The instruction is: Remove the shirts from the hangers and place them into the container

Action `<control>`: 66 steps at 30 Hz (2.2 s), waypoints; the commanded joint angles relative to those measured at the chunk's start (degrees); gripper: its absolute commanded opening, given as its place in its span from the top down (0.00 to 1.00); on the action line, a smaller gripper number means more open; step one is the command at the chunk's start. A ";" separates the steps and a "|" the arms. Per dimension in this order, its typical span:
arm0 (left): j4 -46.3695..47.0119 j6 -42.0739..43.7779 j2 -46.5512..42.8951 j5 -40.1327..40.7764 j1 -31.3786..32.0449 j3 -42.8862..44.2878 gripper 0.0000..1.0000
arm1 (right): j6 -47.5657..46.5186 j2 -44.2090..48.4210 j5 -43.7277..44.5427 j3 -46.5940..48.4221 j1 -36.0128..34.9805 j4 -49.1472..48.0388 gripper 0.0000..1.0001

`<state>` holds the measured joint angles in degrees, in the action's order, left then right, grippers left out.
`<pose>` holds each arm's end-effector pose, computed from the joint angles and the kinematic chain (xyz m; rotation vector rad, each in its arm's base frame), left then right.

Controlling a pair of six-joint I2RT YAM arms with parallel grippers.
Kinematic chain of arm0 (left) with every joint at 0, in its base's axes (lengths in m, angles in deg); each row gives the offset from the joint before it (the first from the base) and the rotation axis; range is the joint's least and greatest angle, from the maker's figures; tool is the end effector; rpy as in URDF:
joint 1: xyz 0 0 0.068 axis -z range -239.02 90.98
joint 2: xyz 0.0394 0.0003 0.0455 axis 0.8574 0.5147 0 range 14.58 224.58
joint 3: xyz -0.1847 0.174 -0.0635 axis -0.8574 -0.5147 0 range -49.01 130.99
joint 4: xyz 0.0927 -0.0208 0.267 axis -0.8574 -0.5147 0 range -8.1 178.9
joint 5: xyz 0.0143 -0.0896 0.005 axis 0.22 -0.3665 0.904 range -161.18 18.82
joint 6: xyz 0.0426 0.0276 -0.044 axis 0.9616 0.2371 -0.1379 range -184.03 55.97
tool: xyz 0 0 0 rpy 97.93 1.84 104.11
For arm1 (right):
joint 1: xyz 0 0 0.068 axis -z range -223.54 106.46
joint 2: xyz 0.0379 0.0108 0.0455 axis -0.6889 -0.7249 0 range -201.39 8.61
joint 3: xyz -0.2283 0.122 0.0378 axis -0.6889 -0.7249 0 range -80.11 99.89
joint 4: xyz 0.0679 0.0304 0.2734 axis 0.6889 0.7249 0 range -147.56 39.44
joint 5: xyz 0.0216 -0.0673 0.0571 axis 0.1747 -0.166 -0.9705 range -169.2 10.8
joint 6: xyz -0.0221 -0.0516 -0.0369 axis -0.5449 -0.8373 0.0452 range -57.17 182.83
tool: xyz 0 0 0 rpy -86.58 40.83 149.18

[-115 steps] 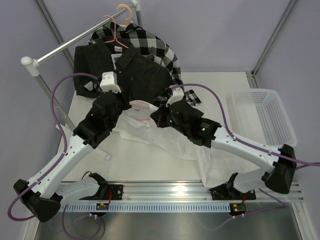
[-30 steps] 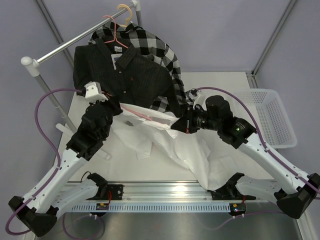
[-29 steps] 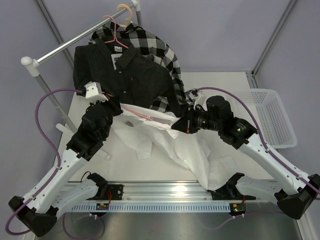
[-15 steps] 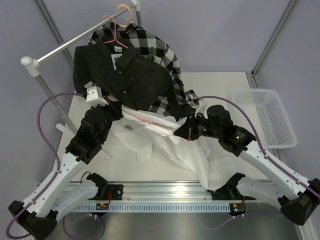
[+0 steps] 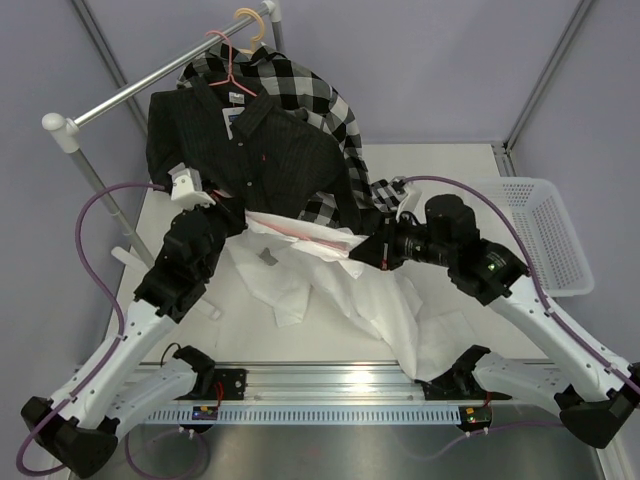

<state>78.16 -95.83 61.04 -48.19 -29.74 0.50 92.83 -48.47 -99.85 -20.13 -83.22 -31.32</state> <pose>0.2136 -0.0957 0.3542 -0.3371 1.6816 -0.4543 0.1893 0.1816 0.3496 -0.4321 2.0918 1.1140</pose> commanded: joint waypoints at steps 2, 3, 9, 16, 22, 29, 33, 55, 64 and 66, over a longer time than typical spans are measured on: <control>8.46 -2.49 2.67 11.90 -0.37 3.13 1.00 | -3.02 1.18 -0.17 12.33 1.45 10.06 1.00; 8.54 -2.75 2.85 12.52 -0.27 3.39 1.00 | -3.02 -0.12 -0.36 14.78 1.45 10.76 1.00; 8.46 -5.03 2.24 13.14 -0.27 7.61 1.00 | -3.37 -0.05 1.22 7.54 1.27 10.59 1.00; 6.62 -12.14 0.65 6.55 -0.27 8.32 1.00 | -2.84 0.39 4.29 -3.38 1.62 5.77 1.00; 6.70 -13.65 0.04 7.44 -0.27 9.45 1.00 | -2.66 0.74 4.91 -10.05 1.62 1.55 1.00; 4.60 -11.98 4.69 -9.51 -0.10 12.35 1.00 | -3.98 -3.48 7.29 -10.60 1.54 0.21 0.62; 0.12 -7.51 6.54 -14.20 -0.01 12.98 1.00 | -8.27 0.63 9.91 -5.68 1.54 6.51 0.39; -4.99 2.08 18.23 -0.66 5.35 16.31 1.00 | -29.12 -7.33 12.02 28.43 -4.60 25.09 0.21; -4.90 2.87 17.88 -0.13 5.44 15.44 1.00 | -31.76 -19.82 13.96 32.38 -9.27 25.26 0.28; -4.99 3.22 17.62 0.04 5.35 15.26 1.00 | -31.84 -21.75 13.88 32.47 -10.24 25.61 0.33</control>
<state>70.93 -93.92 79.90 -50.73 -24.52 13.94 63.63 -68.99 -85.88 9.12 -91.86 -7.03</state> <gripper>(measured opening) 0.049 0.695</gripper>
